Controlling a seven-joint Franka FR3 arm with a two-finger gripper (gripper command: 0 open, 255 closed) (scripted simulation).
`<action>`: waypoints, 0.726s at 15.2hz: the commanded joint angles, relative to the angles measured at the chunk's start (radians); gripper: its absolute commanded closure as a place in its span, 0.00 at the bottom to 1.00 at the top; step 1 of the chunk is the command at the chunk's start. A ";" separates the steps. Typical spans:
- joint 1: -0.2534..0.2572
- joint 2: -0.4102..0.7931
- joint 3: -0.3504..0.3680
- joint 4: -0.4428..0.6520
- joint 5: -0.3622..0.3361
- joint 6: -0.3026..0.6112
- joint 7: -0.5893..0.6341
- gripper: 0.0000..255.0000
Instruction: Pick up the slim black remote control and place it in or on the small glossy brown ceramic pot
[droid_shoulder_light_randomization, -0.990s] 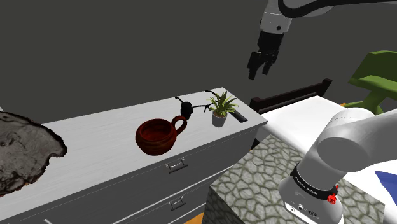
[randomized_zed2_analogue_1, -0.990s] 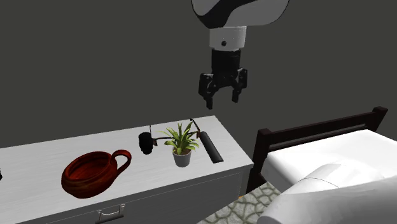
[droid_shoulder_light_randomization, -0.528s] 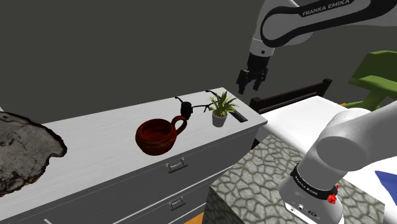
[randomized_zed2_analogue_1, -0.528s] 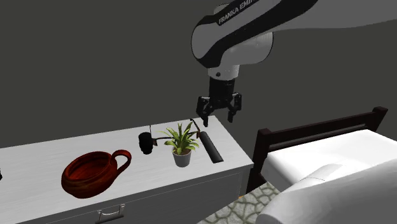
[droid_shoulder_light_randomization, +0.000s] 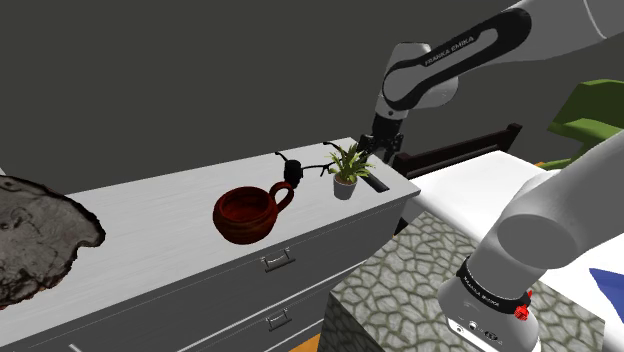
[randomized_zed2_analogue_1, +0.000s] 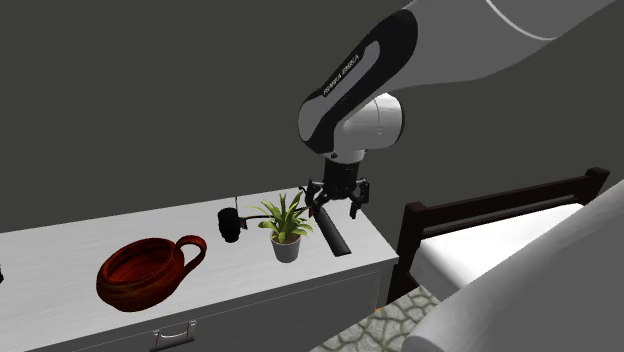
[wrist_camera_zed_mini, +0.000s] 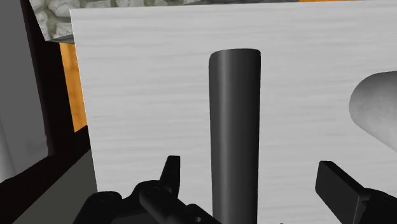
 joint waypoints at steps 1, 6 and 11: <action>0.002 0.029 -0.004 -0.018 0.009 0.048 -0.002 0.00; 0.011 0.086 -0.007 -0.045 0.025 0.131 -0.013 0.00; 0.012 0.093 -0.008 -0.047 0.028 0.141 -0.015 0.00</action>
